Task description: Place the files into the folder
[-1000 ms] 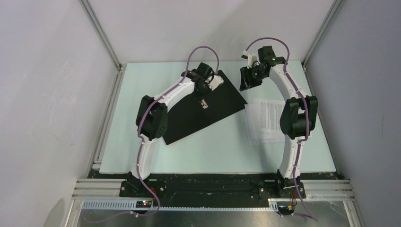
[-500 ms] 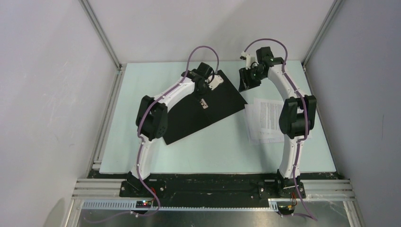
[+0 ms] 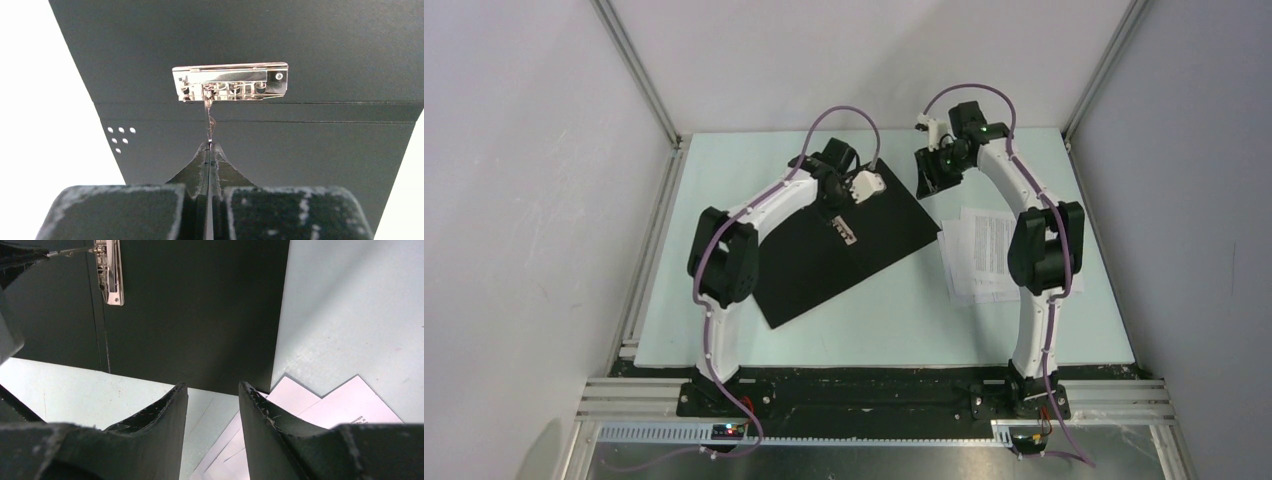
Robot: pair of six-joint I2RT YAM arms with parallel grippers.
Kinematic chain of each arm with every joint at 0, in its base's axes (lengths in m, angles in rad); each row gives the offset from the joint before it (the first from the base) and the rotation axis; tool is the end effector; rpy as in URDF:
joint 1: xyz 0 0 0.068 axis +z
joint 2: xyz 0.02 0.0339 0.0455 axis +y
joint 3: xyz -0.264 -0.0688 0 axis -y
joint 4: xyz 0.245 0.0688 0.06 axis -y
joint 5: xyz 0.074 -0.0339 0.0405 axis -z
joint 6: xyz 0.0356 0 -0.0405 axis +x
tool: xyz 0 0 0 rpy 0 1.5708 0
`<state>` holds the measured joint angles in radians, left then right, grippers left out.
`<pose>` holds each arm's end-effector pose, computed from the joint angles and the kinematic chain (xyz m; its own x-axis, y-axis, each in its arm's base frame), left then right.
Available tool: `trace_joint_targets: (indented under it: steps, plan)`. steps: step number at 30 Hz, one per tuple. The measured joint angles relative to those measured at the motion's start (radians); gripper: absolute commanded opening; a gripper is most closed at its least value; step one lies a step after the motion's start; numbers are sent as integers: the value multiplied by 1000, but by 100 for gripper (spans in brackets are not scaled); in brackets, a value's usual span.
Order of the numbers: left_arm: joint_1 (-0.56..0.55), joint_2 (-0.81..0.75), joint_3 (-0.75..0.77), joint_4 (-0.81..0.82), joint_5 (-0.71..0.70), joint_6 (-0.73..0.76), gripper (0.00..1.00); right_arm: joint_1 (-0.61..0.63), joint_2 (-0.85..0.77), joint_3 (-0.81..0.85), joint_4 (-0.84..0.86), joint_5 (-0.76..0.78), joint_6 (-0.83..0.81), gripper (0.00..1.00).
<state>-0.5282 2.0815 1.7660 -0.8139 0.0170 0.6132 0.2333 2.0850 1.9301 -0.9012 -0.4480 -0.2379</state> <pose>0.3861 -0.2260 0.2257 -0.3451 0.8675 -0.3582 0.8666 0.4410 0.2333 0.4375 0.1198 0.2725 -0.7250 -0.3906 -0.5673 -0.6037 0.7569 0.2504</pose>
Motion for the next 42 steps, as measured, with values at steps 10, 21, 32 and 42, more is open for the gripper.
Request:
trace_joint_targets:
  steps: [10,21,32,42]
  plan:
    - [28,-73,-68,-19,216,78,0,28,0,-12,-5,10,-19,46]
    - [26,-92,-92,-20,333,76,0,13,0,-25,-10,21,-28,46]
    - [80,-64,-71,-34,260,24,9,-6,2,-24,-13,5,-19,46]
    - [150,153,167,-18,202,-196,56,-55,-4,-62,-23,-6,-15,46]
